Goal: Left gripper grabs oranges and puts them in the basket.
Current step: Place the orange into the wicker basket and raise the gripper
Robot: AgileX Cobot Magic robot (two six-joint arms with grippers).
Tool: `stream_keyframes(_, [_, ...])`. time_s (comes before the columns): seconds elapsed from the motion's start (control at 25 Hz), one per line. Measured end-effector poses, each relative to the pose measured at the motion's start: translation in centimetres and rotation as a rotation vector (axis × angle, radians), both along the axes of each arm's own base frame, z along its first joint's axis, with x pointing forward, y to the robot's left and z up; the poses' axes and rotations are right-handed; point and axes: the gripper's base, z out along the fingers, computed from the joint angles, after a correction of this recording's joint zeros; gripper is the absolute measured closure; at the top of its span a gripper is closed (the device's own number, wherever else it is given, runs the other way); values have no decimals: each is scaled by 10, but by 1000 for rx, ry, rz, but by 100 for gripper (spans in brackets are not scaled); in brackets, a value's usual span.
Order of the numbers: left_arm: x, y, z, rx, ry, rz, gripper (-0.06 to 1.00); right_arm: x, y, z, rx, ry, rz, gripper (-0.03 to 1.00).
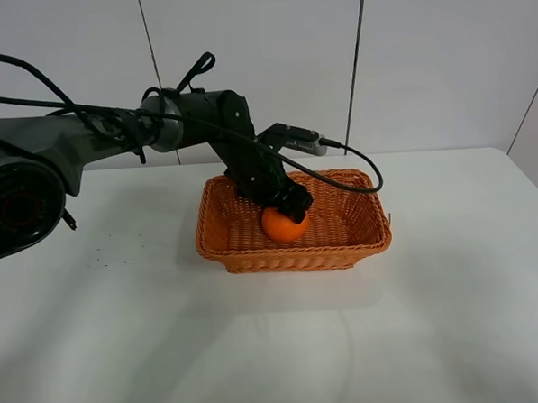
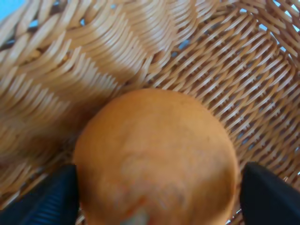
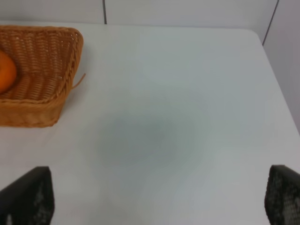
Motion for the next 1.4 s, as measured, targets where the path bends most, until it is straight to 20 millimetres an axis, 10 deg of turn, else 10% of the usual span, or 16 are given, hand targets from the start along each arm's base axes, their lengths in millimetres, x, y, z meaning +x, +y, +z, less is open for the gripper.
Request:
stream_keyframes(0.48, [-2, 2, 13, 4, -6, -7, 10, 0, 0, 0, 0, 0, 0, 27])
stream_keyframes(0.88, [-14, 18, 112, -28, -199, 18, 11, 0, 0, 0, 0, 0, 0, 27])
stream_keyframes(1.16, [-8, 67, 145, 18, -208, 113, 11, 0, 0, 0, 0, 0, 0, 27])
stream_keyframes(1.4, [22, 153, 144, 95, -184, 295, 12, 0, 0, 0, 0, 0, 0, 27])
